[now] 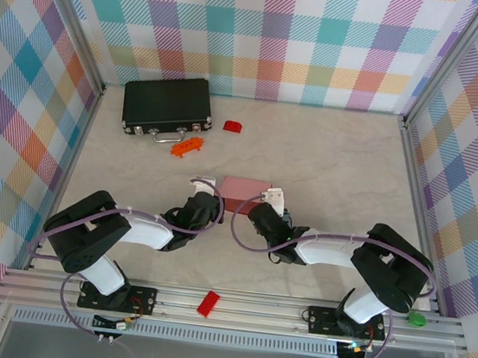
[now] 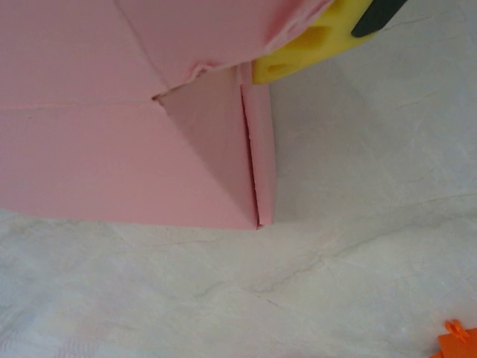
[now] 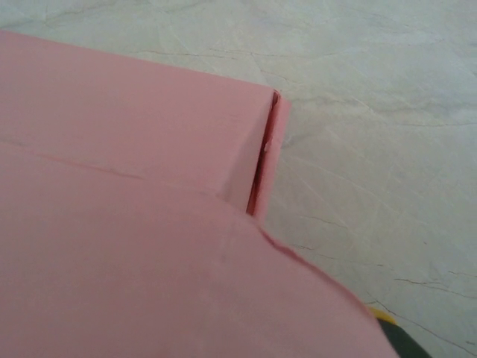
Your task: Fold the paper box
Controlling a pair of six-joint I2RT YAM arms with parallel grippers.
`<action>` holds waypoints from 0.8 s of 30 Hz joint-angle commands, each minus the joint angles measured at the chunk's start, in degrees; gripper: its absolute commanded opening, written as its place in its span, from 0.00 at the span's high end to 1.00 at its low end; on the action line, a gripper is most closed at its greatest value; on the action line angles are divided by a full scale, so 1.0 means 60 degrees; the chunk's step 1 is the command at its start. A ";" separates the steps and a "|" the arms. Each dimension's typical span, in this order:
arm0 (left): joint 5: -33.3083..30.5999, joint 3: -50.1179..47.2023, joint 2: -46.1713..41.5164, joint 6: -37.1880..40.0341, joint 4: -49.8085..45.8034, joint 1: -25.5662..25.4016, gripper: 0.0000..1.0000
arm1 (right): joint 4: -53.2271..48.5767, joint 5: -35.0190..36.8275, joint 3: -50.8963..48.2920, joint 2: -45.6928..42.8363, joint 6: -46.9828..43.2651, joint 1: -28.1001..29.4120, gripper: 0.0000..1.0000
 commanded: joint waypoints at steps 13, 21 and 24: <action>-0.0137 -0.0180 -0.0308 -0.0034 -0.0378 -0.0123 0.76 | -0.0521 0.0256 -0.0254 -0.0692 0.0167 0.0096 0.70; -0.0003 -0.0077 -0.0428 0.0030 -0.0485 -0.0129 0.76 | -0.0524 0.0140 -0.0214 -0.0741 0.0304 0.0099 0.70; -0.0030 -0.0098 -0.0546 0.0038 -0.0551 -0.0125 0.73 | -0.0599 0.0047 -0.0269 -0.0870 0.0332 0.0102 0.69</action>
